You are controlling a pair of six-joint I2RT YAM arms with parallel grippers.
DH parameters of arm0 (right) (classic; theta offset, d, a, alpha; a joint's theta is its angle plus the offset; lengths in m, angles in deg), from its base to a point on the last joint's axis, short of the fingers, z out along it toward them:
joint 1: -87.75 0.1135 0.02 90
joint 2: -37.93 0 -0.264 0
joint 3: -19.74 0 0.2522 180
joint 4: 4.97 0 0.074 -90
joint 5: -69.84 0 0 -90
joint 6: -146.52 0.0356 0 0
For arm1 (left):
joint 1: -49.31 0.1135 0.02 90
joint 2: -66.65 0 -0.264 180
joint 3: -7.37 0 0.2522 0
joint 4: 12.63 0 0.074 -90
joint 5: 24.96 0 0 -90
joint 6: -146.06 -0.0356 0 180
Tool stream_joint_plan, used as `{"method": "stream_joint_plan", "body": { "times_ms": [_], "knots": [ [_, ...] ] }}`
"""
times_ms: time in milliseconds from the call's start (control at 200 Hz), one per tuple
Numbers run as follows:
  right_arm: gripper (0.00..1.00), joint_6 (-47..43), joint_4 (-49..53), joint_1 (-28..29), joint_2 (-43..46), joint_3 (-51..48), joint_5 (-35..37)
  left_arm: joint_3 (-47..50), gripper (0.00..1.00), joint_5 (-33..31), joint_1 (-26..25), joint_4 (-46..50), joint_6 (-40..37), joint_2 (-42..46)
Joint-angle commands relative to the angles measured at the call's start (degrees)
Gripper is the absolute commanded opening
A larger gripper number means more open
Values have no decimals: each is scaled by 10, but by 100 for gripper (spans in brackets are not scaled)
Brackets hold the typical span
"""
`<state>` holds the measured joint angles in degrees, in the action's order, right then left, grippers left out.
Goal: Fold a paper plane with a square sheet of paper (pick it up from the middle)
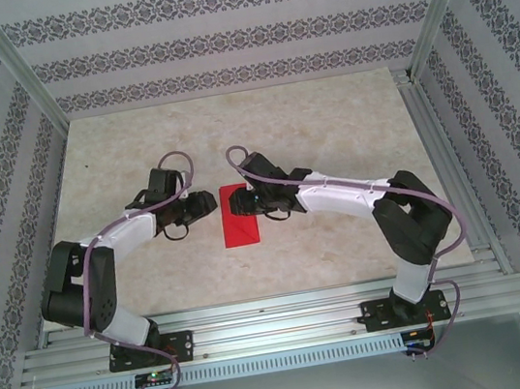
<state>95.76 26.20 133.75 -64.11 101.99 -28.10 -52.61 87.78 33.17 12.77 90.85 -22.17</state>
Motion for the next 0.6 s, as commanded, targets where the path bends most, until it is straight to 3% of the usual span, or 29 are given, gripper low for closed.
{"method": "stream_joint_plan", "body": {
  "times_ms": [0, 594],
  "knots": [
    [35, -18, 23, -5, -37, 20, 14, 12, 52, 42, -2, -3, 6, 9],
    [24, 17, -35, -44, -104, -15, -27, 24, 55, 98, -62, -90, 68, -64]
  ]
}}
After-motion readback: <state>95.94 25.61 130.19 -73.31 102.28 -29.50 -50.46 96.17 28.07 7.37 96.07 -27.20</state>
